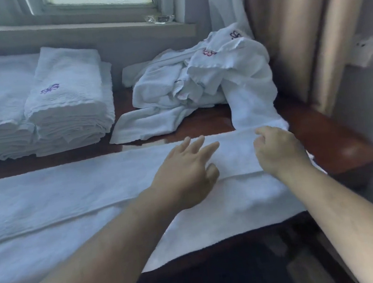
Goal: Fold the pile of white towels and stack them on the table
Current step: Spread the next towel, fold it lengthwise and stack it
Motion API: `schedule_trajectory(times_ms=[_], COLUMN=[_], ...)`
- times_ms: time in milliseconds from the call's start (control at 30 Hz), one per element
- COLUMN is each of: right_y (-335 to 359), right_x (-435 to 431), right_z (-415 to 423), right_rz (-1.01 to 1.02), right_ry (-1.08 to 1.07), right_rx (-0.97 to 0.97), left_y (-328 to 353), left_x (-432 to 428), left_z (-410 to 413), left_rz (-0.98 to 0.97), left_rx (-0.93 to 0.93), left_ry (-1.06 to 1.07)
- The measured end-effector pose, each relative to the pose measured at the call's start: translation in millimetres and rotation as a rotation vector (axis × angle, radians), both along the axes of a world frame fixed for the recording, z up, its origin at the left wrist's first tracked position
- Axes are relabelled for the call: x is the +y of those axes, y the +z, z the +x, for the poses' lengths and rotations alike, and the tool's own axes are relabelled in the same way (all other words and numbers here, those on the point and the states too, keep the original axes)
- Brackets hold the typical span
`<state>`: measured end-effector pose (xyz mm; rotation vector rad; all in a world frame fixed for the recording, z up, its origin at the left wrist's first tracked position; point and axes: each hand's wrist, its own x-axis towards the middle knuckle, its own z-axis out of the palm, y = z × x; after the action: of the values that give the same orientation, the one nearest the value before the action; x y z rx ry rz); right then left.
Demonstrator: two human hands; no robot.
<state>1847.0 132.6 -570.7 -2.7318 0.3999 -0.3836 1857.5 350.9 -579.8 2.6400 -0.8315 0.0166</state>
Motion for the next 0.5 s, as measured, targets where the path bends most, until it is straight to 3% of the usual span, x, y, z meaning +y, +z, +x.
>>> schedule_trajectory(times_ms=[133, 267, 333, 500], right_y=[-15, -24, -18, -17], right_x=[-43, -55, -57, -80], right_z=[-3, 6, 4, -44], right_rz=[-0.063, -0.069, 0.017, 0.293], right_ry=[-0.053, -0.012, -0.007, -0.217], right_rx=[0.36, 0.369, 0.282, -0.218], left_y=[-19, -32, -33, -35], left_x=[-32, -35, -34, -36], left_z=[2, 4, 7, 8], left_rz=[0.098, 0.199, 0.211, 0.196], left_rx=[-0.007, -0.065, -0.047, -0.044], left_ry=[-0.035, -0.028, -0.019, 0.002])
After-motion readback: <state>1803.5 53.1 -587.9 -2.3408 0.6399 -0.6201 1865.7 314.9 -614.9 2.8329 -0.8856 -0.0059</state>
